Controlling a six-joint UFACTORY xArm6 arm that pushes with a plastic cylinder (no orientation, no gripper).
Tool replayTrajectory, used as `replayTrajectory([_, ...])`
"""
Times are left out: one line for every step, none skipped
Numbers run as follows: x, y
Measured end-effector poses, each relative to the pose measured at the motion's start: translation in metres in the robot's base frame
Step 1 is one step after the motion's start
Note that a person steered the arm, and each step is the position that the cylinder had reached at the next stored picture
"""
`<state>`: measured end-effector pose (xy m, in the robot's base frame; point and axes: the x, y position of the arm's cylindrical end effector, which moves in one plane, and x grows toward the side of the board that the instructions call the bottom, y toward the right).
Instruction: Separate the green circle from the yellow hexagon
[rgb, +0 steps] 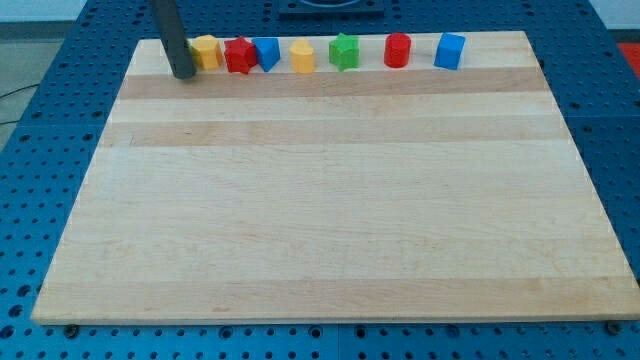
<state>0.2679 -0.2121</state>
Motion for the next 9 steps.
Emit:
replayTrajectory([-0.001, 0.000])
replayTrajectory([0.022, -0.010])
replayTrajectory([0.036, -0.066])
replayTrajectory([-0.021, -0.086])
replayTrajectory([-0.076, -0.086])
replayTrajectory([-0.075, -0.027])
replayTrajectory([-0.038, 0.006])
replayTrajectory([0.011, 0.006])
replayTrajectory([0.021, 0.001])
